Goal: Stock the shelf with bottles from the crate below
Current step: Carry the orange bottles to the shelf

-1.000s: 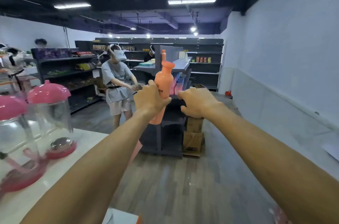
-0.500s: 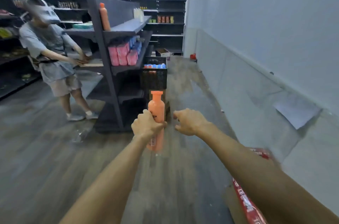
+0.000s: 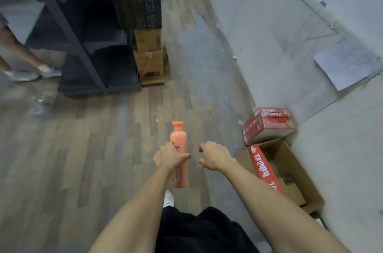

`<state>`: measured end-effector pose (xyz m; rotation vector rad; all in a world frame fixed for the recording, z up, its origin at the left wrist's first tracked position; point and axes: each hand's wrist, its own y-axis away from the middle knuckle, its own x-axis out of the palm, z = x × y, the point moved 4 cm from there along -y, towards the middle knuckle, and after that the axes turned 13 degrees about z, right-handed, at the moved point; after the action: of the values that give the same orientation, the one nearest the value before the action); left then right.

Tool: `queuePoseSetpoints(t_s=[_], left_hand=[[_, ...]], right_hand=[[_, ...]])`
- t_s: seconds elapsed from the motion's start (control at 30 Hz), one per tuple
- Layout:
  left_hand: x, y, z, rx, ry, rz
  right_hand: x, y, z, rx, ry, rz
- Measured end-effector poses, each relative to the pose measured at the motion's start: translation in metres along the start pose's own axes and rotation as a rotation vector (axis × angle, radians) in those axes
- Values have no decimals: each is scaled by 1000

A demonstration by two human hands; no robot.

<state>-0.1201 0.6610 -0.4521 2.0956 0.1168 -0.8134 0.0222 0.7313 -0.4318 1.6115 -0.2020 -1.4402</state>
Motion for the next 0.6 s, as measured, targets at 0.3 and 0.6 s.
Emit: queuePoseSetpoints(t_s=[0.3,0.6], left_hand=[[-40,-93,-21,-49,-140,97],[-116,-218,-87,-116,-139,84]], right_hand=[[-56,-96,0,63,-132,83],[-146,-222,-38,39,-181,40]])
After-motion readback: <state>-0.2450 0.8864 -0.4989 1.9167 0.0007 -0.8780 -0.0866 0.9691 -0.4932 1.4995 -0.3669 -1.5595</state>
